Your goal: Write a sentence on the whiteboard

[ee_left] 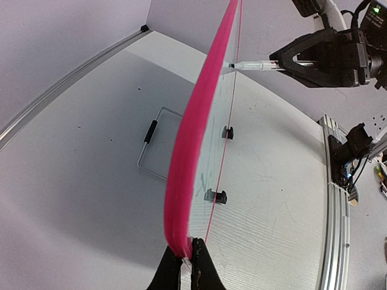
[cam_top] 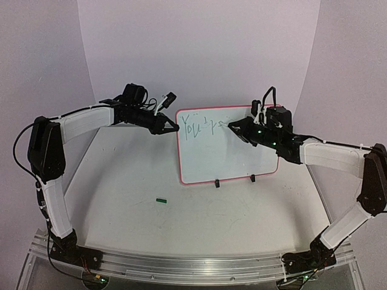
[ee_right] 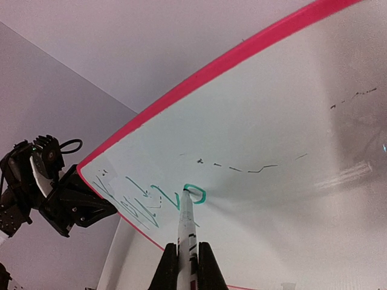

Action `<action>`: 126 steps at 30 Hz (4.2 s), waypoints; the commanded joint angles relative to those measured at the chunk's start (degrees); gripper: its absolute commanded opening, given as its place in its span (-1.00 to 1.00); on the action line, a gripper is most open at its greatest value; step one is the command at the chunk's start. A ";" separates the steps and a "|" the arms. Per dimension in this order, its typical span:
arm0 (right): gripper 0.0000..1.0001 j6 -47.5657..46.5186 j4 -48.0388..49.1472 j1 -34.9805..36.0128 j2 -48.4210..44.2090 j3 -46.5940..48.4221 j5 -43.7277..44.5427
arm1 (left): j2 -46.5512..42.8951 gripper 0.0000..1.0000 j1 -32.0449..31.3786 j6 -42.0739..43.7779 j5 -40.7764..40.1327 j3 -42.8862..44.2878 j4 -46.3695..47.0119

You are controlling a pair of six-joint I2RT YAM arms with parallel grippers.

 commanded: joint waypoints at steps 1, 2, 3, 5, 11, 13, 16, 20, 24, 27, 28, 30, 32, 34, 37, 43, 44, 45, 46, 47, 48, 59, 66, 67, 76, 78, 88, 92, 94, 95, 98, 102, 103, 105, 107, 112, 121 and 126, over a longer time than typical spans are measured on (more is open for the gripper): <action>-1.00 1.04 1.43 -0.43 1.06 -0.80 0.02 | -0.10 -1.00 -1.72 2.90 -2.39 -0.37 -3.56; -1.00 1.12 1.43 -0.44 0.99 -1.16 0.03 | -0.09 -1.00 -1.72 2.88 -2.39 -0.36 -3.54; -1.00 1.30 1.43 -0.44 0.83 -1.67 0.09 | -0.09 -1.00 -1.76 2.91 -2.39 -0.34 -3.54; -1.00 1.47 1.43 -0.41 0.67 -2.38 0.20 | -0.07 -1.00 -1.73 2.92 -2.44 -0.36 -3.52; -1.00 2.07 1.43 -0.44 0.35 -3.85 0.33 | -0.12 -1.00 -1.78 2.94 -2.47 -0.37 -3.57; -1.00 2.15 1.43 -0.44 -0.02 -4.17 0.79 | -0.13 -1.00 -1.81 2.92 -2.48 -0.37 -3.61; -1.00 2.15 1.26 -0.44 -0.91 -4.45 2.09 | -0.17 -1.00 -1.81 2.96 -2.48 -0.38 -3.61; -1.00 1.96 0.75 -0.44 -2.41 -4.42 3.92 | -0.22 -1.00 -1.83 2.98 -2.59 -0.38 -3.68; -1.00 1.59 0.32 -0.41 -3.73 -4.22 5.23 | -0.22 -1.00 -1.81 3.01 -2.57 -0.41 -3.62; -1.00 1.17 0.13 -0.44 -5.13 -4.27 5.73 | -0.24 -1.00 -1.82 3.02 -2.61 -0.35 -3.70; -1.00 0.81 0.11 -0.44 -5.56 -4.38 5.52 | -0.22 -1.00 -1.81 3.03 -2.65 -0.35 -3.67; -1.00 0.05 0.22 -0.43 -6.97 -4.58 4.26 | -0.31 -1.00 -1.79 3.09 -2.66 -0.36 -3.76; -1.00 -0.99 0.20 -0.44 -8.45 -4.88 2.99 | -0.22 -1.00 -1.80 3.21 -2.66 -0.29 -3.78; -1.00 -2.05 0.03 -0.44 -10.03 -5.01 1.32 | -0.20 -1.00 -1.79 3.24 -2.68 -0.11 -4.07; -1.00 -3.70 -1.01 -0.40 -11.84 -5.32 -0.80 | -0.23 -1.00 -1.78 3.47 -2.67 0.34 -4.46; -1.00 -5.51 -3.95 -1.95 -13.80 -6.27 -5.97 | -0.67 -1.00 -1.83 4.03 -3.01 0.71 -5.32; -1.00 -5.57 -4.04 -2.46 -13.97 -6.54 -7.13 | -0.70 -1.00 -1.83 4.09 -3.10 0.81 -5.48; -1.00 -5.66 -4.10 -3.08 -14.07 -6.79 -8.36 | -0.71 -1.00 -1.79 4.12 -3.18 0.93 -5.67; -1.00 -5.86 -4.16 -3.47 -14.07 -6.95 -9.86 | -0.64 -1.00 -1.79 4.13 -3.18 1.09 -5.77; -1.00 -6.05 -4.19 -3.86 -14.02 -7.08 -11.08 | -0.65 -1.00 -1.74 4.12 -3.18 1.32 -5.89; -1.00 -6.46 -4.23 -4.39 -14.00 -7.15 -12.41 | -0.58 -1.00 -1.73 4.15 -3.18 1.46 -6.11; -1.00 -10.09 -4.38 -11.44 -12.68 -7.82 -23.15 | 0.23 -1.00 -1.77 4.05 -3.97 2.32 -7.10; -1.00 -11.63 -4.37 -12.18 -11.53 -6.78 -21.92 | 0.72 -1.00 -1.74 4.07 -3.98 2.49 -7.36; -1.00 -11.85 -4.35 -12.18 -11.44 -6.58 -21.32 | 0.74 -1.00 -1.73 4.07 -4.07 2.63 -7.43; -1.00 -11.67 -3.73 -12.21 -8.53 -4.66 -16.28 | 1.51 -1.00 -1.72 5.25 -4.57 3.90 -9.37; -1.00 -11.35 -3.15 -12.20 -8.04 -4.33 -16.03 | 1.53 -1.00 -1.72 5.34 -4.63 3.90 -9.53; -1.00 -9.96 -0.95 -12.22 -6.11 -2.83 -13.97 | 1.40 -1.00 -1.72 5.62 -4.85 4.05 -9.80; -1.00 -9.64 -0.95 -12.23 -4.98 -2.36 -13.12 | 1.21 -1.00 -1.74 5.76 -5.02 4.15 -10.01; -1.00 -9.51 -0.95 -12.23 -4.40 -2.09 -12.92 | 1.17 -1.00 -1.73 5.79 -5.00 4.17 -10.10; -1.00 -9.46 -0.94 -12.22 -4.13 -1.92 -12.91 | 1.16 -1.00 -1.72 5.84 -5.02 4.20 -10.11; -1.00 -9.64 -0.85 -12.24 -3.38 -1.33 -13.36 | 1.17 -1.00 -1.73 5.84 -4.99 4.24 -10.12; -1.00 -9.97 -0.98 -12.26 -2.28 -0.40 -15.24 | 1.38 -1.00 -1.73 5.78 -4.94 4.45 -10.11; -1.00 -10.08 -1.06 -12.23 -2.03 -0.37 -15.68 | 1.37 -1.00 -1.73 5.83 -4.88 4.49 -10.11; -1.00 -10.30 -1.38 -12.24 -1.46 -0.40 -16.52 | 1.40 -1.00 -1.72 5.82 -4.86 4.55 -10.09; -1.00 -10.36 -1.70 -12.25 -1.11 -0.78 -17.24 | 1.40 -1.00 -1.70 5.83 -4.84 4.61 -10.03; -1.00 -10.44 -2.23 -12.23 -1.14 -2.37 -17.76 | 1.52 -1.00 -1.72 5.82 -4.78 4.71 -10.09; -1.00 -10.44 -4.04 -12.26 -4.84 -3.52 -13.83 | 1.53 -1.00 -1.77 6.01 -4.77 4.66 -10.10; -1.00 -10.43 -4.66 -12.23 -5.44 -3.51 -13.29 | 1.50 -1.00 -1.72 5.95 -4.68 4.70 -10.16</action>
